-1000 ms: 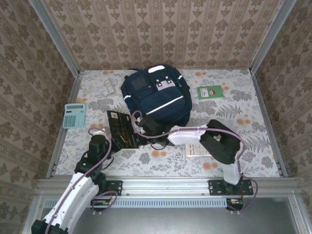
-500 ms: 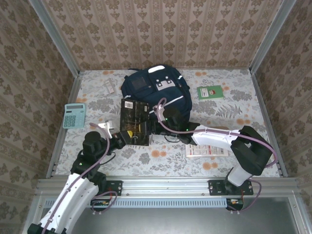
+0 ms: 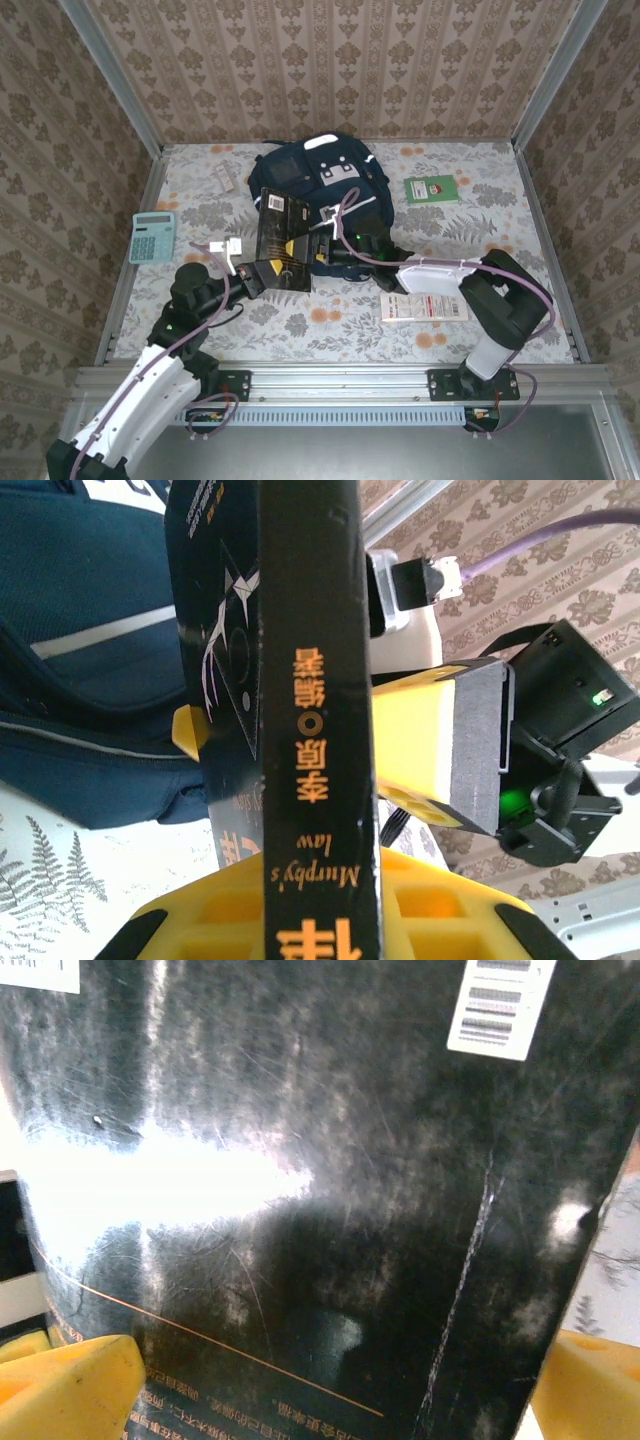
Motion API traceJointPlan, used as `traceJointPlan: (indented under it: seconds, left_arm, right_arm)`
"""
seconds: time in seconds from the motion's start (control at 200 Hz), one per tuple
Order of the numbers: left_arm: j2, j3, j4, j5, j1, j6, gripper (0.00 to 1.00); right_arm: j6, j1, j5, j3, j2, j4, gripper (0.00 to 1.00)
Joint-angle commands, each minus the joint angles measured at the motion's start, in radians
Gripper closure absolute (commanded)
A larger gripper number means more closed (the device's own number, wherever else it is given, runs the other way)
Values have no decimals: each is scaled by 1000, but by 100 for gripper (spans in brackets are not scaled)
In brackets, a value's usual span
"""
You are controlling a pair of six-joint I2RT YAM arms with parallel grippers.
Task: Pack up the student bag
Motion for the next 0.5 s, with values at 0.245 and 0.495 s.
traceJointPlan:
  seconds: [0.245, 0.495]
  left_arm:
    - [17, 46, 75, 53, -37, 50, 100]
    - [24, 66, -57, -30, 4, 84, 100]
  right_arm:
    - [222, 11, -174, -24, 75, 433, 4]
    - [141, 3, -177, -76, -34, 324, 22]
